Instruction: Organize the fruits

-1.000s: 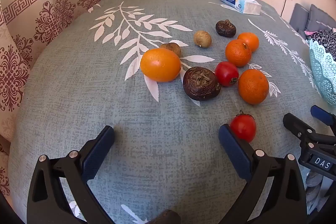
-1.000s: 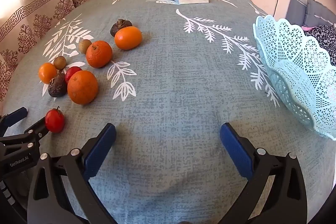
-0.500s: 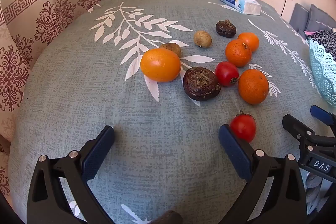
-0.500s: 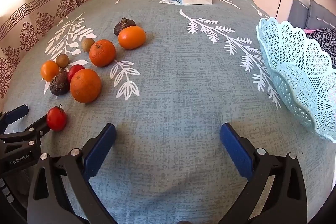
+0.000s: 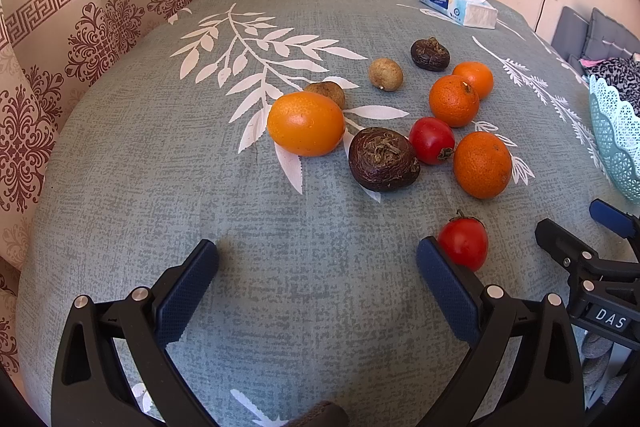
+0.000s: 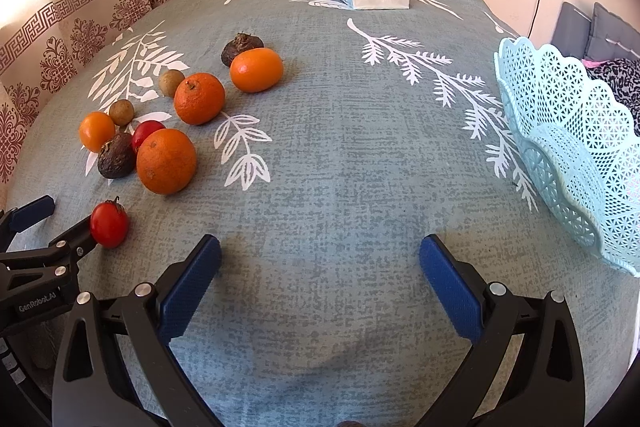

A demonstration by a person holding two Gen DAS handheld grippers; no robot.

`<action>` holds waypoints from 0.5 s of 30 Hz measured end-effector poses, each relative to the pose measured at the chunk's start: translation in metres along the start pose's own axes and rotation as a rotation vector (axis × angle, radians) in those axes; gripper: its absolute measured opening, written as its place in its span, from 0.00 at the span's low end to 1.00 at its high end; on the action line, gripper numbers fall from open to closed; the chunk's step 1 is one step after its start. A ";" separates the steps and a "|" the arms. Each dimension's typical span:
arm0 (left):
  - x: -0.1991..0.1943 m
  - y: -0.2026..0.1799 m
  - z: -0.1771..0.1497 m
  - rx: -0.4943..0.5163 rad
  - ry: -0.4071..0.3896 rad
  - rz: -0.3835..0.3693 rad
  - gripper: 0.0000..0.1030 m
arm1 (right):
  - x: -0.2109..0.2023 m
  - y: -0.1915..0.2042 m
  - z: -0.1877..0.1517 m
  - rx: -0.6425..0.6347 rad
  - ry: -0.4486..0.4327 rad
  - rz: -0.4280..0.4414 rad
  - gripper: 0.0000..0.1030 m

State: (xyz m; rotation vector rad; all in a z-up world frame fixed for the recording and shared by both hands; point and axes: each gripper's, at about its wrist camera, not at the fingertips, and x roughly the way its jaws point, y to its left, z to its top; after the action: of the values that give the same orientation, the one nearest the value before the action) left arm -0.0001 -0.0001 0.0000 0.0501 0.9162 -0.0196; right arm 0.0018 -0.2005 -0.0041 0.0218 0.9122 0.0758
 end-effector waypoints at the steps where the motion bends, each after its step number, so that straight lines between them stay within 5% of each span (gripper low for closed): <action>1: 0.000 0.000 0.000 0.000 0.000 0.000 0.95 | 0.000 0.001 0.000 -0.005 0.001 0.001 0.98; 15: 0.000 0.001 0.000 -0.004 0.001 -0.011 0.95 | 0.002 0.000 0.002 -0.009 0.011 0.021 0.98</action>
State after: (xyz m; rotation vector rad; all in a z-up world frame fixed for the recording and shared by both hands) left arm -0.0002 0.0007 0.0000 0.0417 0.9180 -0.0279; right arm 0.0049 -0.2003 -0.0047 0.0224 0.9229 0.0994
